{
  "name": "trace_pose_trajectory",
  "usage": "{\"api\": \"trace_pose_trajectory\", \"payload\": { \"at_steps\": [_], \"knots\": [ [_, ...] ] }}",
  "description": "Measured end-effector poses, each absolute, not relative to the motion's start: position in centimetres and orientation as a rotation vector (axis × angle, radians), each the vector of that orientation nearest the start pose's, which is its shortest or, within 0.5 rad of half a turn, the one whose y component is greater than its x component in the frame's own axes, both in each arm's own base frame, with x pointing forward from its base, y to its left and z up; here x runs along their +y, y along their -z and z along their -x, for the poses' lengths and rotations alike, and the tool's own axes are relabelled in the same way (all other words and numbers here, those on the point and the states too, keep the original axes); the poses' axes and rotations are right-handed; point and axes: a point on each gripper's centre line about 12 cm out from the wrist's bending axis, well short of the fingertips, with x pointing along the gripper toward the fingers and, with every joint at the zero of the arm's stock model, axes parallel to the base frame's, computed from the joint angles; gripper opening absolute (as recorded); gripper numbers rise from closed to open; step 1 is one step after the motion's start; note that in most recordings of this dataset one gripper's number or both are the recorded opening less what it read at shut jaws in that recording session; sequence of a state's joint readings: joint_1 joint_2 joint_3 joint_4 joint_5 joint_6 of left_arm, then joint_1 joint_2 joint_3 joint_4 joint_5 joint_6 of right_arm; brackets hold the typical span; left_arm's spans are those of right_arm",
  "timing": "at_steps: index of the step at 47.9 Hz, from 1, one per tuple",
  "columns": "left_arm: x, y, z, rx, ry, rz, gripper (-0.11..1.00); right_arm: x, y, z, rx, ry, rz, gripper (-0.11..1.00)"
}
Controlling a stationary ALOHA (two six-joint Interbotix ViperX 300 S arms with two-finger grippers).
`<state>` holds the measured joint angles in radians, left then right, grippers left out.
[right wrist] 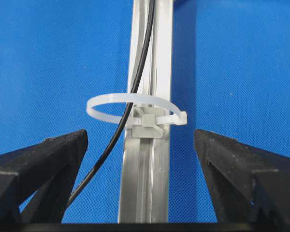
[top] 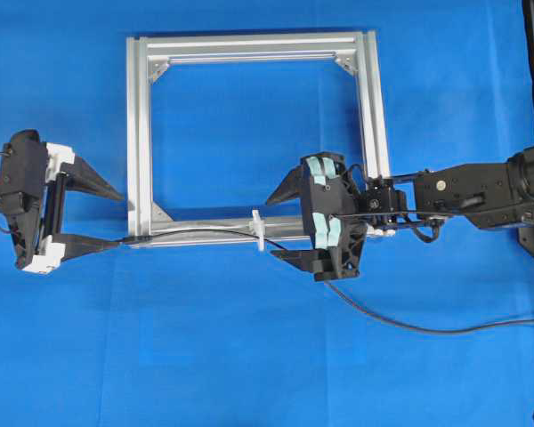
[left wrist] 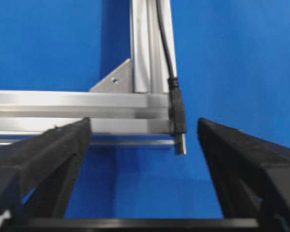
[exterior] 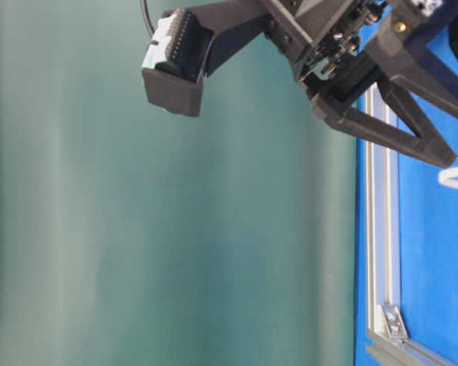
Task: Insert the wire through the string loop located in the center.
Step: 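Pull the cable leftward through the loop with the left gripper, right gripper open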
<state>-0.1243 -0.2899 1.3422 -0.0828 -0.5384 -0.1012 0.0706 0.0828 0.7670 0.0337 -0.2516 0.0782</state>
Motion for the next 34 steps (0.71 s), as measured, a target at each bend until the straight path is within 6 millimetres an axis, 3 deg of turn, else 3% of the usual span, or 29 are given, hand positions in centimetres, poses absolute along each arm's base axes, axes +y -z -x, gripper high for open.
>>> {"api": "trace_pose_trajectory", "payload": {
  "at_steps": [16,34],
  "knots": [
    [-2.3,-11.2,-22.1,0.525,0.035,0.125,0.91,2.6,-12.9,-37.8,0.614,-0.026,-0.085,0.97],
    [-2.4,-13.7,-23.0,0.475,0.043,0.131,0.91,2.5,-17.2,-36.8,0.566,-0.032,-0.089,0.97]
  ]
}}
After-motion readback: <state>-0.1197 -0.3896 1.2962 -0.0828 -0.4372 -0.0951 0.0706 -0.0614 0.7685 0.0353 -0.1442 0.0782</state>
